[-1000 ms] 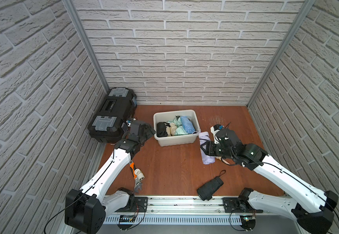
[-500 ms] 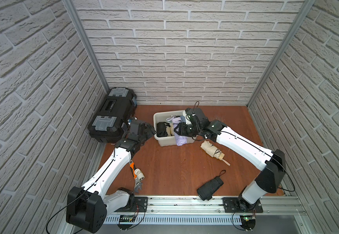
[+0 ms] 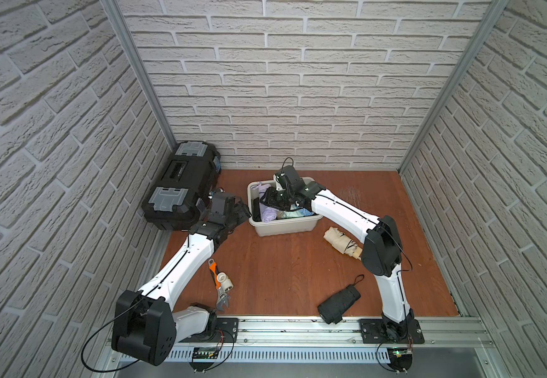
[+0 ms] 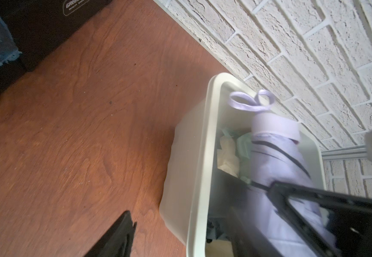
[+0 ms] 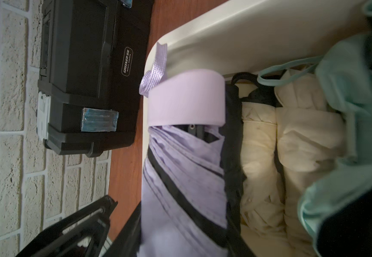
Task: Put the umbrella into the storage box
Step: Place the umbrella in the storage box.
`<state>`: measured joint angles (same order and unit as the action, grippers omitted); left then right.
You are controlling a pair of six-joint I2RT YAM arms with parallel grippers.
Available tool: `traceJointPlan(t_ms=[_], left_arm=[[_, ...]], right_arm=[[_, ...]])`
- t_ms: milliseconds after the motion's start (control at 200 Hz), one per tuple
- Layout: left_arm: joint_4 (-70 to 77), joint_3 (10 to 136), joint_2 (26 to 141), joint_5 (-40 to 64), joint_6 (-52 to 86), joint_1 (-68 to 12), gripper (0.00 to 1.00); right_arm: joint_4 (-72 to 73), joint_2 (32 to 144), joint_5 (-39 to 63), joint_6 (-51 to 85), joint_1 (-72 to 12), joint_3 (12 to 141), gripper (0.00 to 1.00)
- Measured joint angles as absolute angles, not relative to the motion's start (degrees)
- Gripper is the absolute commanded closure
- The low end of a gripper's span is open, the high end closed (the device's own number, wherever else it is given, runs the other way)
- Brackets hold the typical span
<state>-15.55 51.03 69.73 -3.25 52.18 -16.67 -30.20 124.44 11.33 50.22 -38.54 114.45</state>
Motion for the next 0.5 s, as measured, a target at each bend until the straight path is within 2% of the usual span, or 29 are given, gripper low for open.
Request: traceJointPlan(t_ms=[355, 410, 460, 500], left_arm=[[-14.3, 51.0, 71.9, -0.7, 51.4, -16.6, 0.36], [-14.2, 50.9, 72.1, -0.4, 51.2, -16.6, 0.36], [-14.1, 50.9, 72.2, -0.1, 51.1, -16.6, 0.36], [-14.1, 50.9, 72.2, 0.1, 51.0, -16.6, 0.36]], right_arm=[[-29.0, 133.3, 12.1, 53.4, -38.5, 119.7, 0.54], [-28.6, 134.2, 12.3, 53.8, -38.5, 120.6, 0.47], [-28.4, 134.7, 12.4, 54.2, -38.5, 121.3, 0.32], [-28.3, 135.2, 12.3, 54.5, -38.5, 121.8, 0.24]])
